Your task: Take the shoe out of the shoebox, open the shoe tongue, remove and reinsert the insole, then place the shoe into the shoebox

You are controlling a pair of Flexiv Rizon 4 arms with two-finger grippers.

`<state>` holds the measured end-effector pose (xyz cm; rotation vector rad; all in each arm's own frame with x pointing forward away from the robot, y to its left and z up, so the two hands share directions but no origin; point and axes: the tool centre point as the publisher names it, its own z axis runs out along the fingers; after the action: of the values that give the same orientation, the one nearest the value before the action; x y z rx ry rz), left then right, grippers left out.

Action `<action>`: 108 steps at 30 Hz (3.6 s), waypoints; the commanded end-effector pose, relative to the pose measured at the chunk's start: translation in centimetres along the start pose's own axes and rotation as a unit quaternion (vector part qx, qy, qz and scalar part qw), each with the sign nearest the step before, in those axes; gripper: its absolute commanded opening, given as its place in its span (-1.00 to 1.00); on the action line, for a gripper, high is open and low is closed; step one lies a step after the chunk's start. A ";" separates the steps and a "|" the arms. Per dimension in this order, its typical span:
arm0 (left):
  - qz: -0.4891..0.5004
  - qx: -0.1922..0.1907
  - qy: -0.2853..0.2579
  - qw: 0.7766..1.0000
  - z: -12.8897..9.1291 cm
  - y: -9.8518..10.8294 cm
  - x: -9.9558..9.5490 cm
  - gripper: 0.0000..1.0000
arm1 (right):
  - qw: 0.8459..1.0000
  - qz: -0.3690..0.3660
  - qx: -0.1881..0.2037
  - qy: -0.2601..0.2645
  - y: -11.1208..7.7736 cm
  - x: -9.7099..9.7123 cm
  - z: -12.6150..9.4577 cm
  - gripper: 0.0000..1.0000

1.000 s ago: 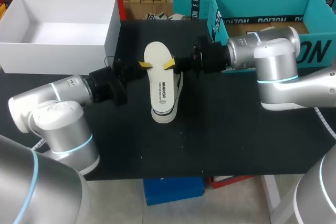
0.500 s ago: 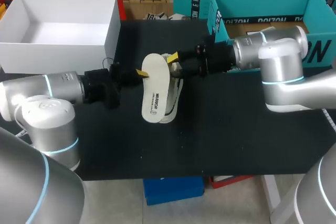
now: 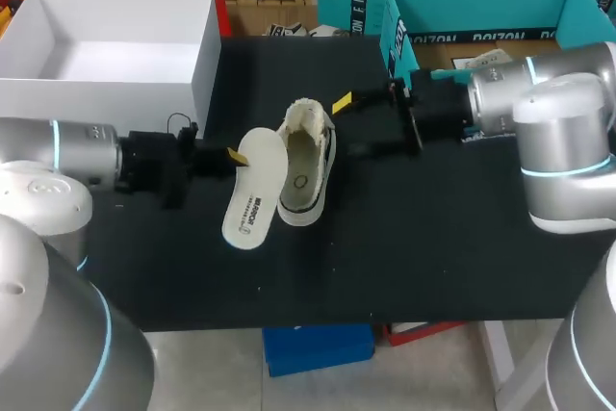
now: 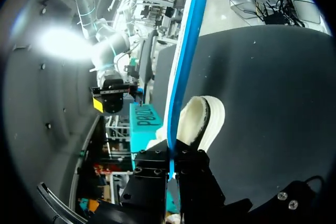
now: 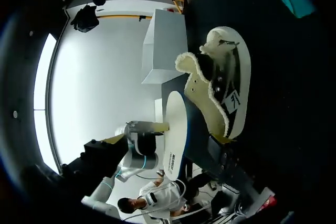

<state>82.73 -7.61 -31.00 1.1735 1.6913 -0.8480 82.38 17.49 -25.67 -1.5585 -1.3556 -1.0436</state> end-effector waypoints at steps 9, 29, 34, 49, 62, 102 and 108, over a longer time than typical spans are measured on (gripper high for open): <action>0.017 0.035 0.073 0.997 -1.8 -0.8 0.6 -1.00 | 0.970 0.065 -0.183 -0.147 -8.2 2.1 -3.5 1.00; 0.027 0.068 0.100 0.992 -1.6 -1.0 0.8 -1.00 | 0.924 0.083 -0.311 -0.208 -12.5 3.6 -5.4 1.00; 0.041 0.088 0.123 0.988 -1.2 -1.3 0.0 -1.00 | 0.923 0.080 -0.315 -0.206 -12.5 3.6 -5.5 1.00; 0.049 0.147 0.199 0.968 1.4 -2.4 -2.3 -1.00 | 0.923 0.080 -0.315 -0.206 -12.5 3.6 -5.5 1.00; 0.014 0.167 0.230 0.959 3.7 -2.9 0.3 -1.00 | 0.923 0.080 -0.315 -0.206 -12.5 3.6 -5.5 1.00; 0.044 0.161 0.273 0.948 9.9 3.2 0.3 -1.00 | 0.923 0.080 -0.315 -0.206 -12.5 3.6 -5.5 1.00; 0.056 0.165 0.279 0.944 10.6 3.4 -0.7 -1.00 | 0.923 0.080 -0.315 -0.206 -12.5 3.6 -5.5 1.00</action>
<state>88.55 -15.62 -34.75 1.8410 1.9349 -0.8000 69.84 14.13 -19.60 -2.3455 -1.2131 -1.0620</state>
